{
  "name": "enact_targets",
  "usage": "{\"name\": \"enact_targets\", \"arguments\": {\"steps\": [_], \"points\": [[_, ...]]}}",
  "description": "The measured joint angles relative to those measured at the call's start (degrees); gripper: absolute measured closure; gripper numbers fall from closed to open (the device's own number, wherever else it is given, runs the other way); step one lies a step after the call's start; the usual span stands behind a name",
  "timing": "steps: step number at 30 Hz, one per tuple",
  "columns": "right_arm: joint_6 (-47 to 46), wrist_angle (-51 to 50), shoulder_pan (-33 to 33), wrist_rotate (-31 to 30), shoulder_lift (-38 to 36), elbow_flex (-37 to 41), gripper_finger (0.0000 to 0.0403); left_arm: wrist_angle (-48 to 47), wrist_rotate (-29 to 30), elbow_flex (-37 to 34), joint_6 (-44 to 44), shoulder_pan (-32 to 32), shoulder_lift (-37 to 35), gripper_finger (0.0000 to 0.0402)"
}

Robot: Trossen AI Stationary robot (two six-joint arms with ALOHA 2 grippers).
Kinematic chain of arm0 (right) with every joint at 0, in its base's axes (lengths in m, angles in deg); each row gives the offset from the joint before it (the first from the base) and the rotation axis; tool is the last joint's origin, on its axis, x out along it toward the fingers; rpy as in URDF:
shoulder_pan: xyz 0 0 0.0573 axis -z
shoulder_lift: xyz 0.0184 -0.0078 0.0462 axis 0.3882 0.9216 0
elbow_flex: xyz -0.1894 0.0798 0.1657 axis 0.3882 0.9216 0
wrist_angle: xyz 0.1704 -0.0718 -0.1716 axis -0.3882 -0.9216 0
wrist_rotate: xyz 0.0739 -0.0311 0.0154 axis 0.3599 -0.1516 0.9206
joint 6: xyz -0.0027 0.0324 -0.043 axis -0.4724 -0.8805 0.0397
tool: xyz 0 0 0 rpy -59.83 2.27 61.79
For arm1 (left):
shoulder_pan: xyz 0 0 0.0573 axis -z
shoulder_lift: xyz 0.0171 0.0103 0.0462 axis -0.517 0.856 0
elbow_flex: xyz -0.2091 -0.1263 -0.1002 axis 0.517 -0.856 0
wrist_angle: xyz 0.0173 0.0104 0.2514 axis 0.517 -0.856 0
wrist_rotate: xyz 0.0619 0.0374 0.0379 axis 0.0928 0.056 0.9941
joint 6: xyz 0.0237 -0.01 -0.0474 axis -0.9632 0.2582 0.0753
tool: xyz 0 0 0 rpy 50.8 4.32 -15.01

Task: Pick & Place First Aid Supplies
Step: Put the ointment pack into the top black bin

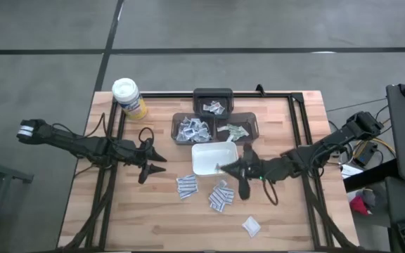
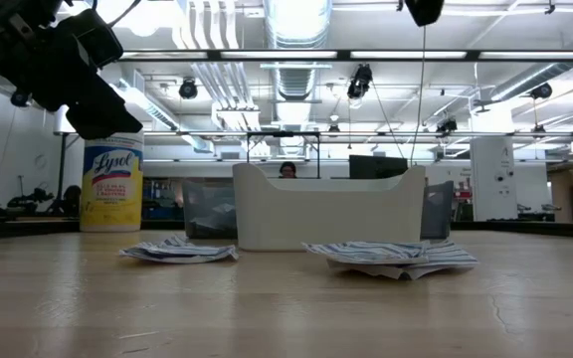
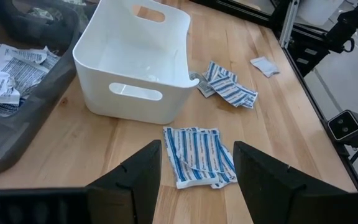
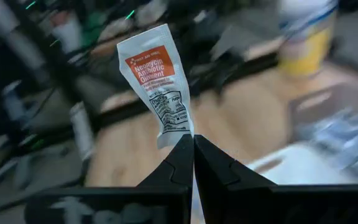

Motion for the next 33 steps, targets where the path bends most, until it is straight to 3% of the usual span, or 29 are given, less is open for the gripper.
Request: {"name": "enact_targets", "arguments": {"steps": [8,19,33], "points": [[7.91,1.57,6.26,-13.89,-0.03,-0.52,0.0395,0.37,0.0,0.02,0.02,-0.02,0.0,0.0204],[23.0,-5.2,20.68,-13.82,-0.03,-4.74,0.0395,0.63,0.02,0.01,0.07,-0.02,0.02,0.0204],[37.54,-28.41,40.82,3.63,-0.03,-17.62,0.0395,0.74,0.78,0.02,1.8,-0.02,0.02,0.0204]]}}
